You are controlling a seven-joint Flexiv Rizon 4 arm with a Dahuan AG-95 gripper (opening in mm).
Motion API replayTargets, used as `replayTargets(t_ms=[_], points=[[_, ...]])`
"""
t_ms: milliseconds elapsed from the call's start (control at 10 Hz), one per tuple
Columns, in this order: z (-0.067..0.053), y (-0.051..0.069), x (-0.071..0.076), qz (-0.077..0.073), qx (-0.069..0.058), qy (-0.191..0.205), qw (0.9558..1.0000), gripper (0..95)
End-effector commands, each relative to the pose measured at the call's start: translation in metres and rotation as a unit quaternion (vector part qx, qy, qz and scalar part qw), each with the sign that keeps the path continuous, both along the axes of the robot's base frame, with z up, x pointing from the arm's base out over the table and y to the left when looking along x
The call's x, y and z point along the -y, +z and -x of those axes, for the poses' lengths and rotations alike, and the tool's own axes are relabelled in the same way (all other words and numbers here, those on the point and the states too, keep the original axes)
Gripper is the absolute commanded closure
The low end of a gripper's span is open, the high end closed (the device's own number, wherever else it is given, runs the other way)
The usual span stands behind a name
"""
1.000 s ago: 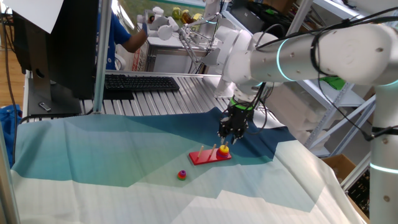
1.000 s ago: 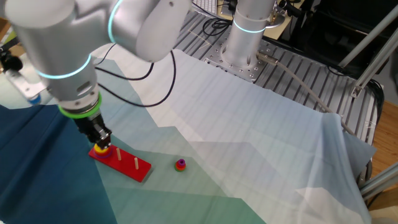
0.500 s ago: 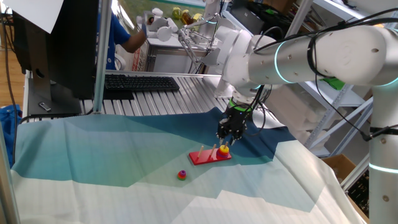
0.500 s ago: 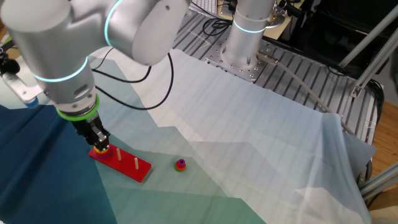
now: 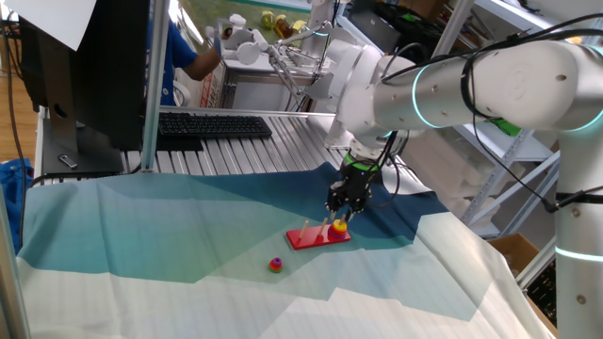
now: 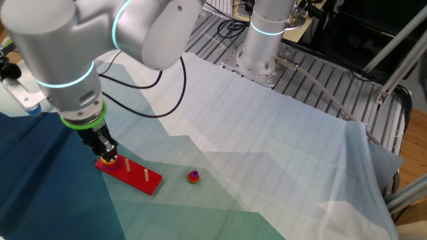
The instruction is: Take out one Hanoi block and throw it aside
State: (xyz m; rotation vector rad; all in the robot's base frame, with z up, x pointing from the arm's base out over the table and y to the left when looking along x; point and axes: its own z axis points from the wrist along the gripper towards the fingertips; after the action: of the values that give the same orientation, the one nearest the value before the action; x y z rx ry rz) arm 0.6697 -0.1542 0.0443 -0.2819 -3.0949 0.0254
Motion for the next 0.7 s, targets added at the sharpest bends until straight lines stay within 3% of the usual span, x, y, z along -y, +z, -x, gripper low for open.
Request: replayTargets(t_ms=[100,700], points=[[0.0013,-0.0002,-0.0004,0.001,0.002,0.000,1.0000,57.0],[0.0045,-0.0063,0.0007,0.000,0.008,-0.001,1.0000,57.0]])
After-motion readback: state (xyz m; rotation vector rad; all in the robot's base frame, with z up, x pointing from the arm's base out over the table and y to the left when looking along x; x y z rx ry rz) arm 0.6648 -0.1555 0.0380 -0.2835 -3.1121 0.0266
